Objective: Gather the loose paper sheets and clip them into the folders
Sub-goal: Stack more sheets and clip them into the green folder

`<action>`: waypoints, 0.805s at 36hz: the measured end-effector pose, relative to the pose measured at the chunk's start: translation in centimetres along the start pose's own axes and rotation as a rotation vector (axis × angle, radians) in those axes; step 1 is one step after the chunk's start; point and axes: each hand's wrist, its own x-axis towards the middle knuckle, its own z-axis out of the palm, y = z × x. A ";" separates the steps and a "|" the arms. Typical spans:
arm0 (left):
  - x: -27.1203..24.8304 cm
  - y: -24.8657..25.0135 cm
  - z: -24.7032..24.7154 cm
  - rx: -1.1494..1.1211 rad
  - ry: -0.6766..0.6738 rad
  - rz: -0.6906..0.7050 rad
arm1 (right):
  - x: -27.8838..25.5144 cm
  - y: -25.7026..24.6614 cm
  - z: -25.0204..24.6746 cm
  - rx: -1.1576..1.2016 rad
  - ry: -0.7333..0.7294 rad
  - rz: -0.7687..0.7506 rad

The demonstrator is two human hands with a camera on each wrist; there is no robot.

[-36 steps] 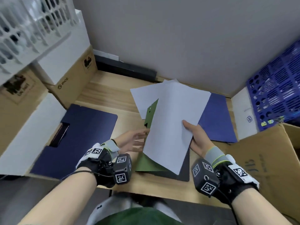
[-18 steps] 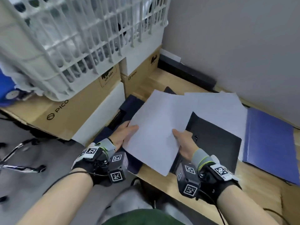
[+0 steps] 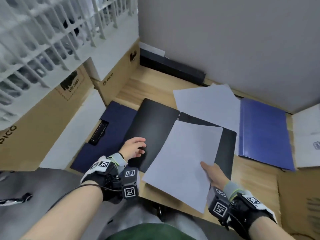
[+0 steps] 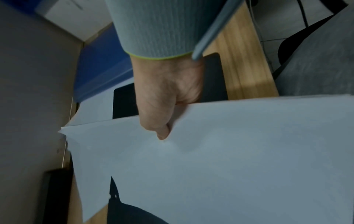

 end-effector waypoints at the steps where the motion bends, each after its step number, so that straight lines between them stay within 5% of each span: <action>1: 0.4 0.2 1.1 0.013 -0.023 -0.010 | 0.3 0.1 -1.1 0.008 0.022 -0.012; 16: 4.1 2.7 17.3 0.382 -0.163 0.035 | 3.2 2.1 -15.8 0.149 0.094 0.035; 23: 5.7 2.8 20.7 0.696 0.121 0.115 | 6.7 1.9 -17.6 0.050 -0.031 0.072; 29: 6.2 2.9 21.1 0.922 0.145 0.127 | 8.7 1.6 -16.4 0.057 -0.059 0.076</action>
